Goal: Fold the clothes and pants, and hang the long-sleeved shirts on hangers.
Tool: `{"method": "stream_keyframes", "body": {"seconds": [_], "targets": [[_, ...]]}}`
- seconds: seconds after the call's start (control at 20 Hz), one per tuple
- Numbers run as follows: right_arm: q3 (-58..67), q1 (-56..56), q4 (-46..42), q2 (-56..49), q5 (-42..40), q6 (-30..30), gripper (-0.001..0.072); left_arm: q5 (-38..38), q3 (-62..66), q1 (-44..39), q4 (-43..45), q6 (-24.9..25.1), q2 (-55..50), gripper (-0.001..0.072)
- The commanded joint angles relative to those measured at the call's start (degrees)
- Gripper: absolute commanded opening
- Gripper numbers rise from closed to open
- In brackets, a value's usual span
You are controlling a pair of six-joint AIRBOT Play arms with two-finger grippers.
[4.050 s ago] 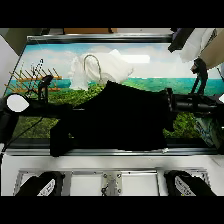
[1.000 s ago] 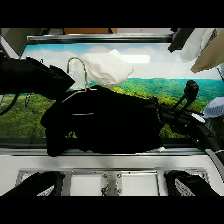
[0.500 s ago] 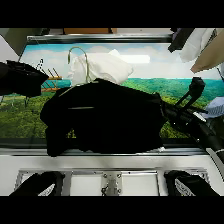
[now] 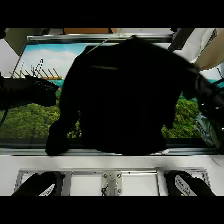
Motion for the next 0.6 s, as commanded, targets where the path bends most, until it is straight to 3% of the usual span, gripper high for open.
{"method": "stream_keyframes", "body": {"seconds": [0.0,0.3,0.55], "targets": [[6.78,-10.62,-2.54,0.63,-5.49,1.38,0.002,1.07,0.13,-0.09,0.0,-0.04,-1.4,0.0015],[16.55,-26.6,-4.33,1.18,-12.11,2.56,0.002,1.01,5.29,-0.09,-0.09,-0.04,-8.24,0.0015],[23.26,-36.3,-4.31,1.2,-22.29,2.03,0.002,-1.09,7.04,-0.09,-1.62,-0.02,-13.49,0.0016]]}}
